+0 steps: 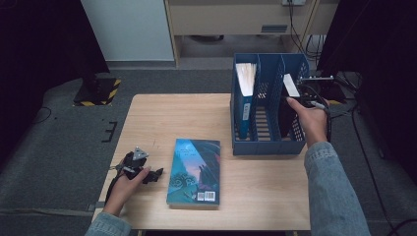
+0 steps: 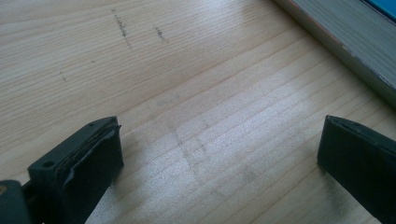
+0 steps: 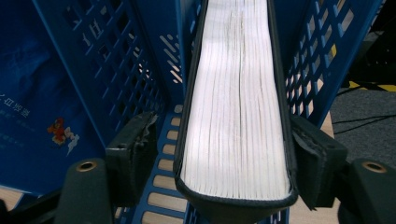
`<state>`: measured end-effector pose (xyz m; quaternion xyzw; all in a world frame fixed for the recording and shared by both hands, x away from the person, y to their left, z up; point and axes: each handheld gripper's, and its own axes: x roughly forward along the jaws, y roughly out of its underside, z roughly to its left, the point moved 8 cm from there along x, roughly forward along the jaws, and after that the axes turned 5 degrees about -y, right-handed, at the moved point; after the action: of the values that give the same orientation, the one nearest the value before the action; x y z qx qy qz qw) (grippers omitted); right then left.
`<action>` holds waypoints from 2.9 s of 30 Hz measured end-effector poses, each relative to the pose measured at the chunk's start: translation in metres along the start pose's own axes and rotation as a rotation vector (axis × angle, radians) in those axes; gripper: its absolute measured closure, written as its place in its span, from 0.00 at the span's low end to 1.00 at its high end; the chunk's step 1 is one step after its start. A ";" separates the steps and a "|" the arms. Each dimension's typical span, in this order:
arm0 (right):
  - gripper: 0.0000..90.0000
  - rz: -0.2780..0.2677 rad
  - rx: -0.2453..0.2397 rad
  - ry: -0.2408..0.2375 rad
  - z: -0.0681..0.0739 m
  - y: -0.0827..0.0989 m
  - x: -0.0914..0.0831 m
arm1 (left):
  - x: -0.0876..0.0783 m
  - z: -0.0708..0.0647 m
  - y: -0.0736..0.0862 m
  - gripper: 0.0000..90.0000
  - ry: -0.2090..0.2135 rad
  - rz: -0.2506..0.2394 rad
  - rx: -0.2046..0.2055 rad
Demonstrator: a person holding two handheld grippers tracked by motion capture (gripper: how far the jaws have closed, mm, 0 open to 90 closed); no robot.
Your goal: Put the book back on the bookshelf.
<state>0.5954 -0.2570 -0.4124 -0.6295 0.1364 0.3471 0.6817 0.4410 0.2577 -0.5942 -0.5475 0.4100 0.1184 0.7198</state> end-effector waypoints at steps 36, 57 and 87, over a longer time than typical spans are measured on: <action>0.05 -0.067 0.041 -0.146 0.028 0.082 -0.049 | 0.001 0.000 -0.001 0.00 -0.003 -0.006 -0.005; 0.10 0.013 -0.148 -0.319 0.152 0.163 -0.021 | 0.000 0.000 -0.002 0.01 0.000 -0.001 -0.019; 0.18 0.015 -0.265 -0.446 0.210 0.204 -0.013 | -0.033 -0.062 -0.047 0.07 0.087 -0.145 0.025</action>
<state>0.4015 -0.0677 -0.5243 -0.6203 -0.0592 0.4973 0.6037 0.4204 0.1946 -0.5418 -0.5713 0.4015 0.0371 0.7149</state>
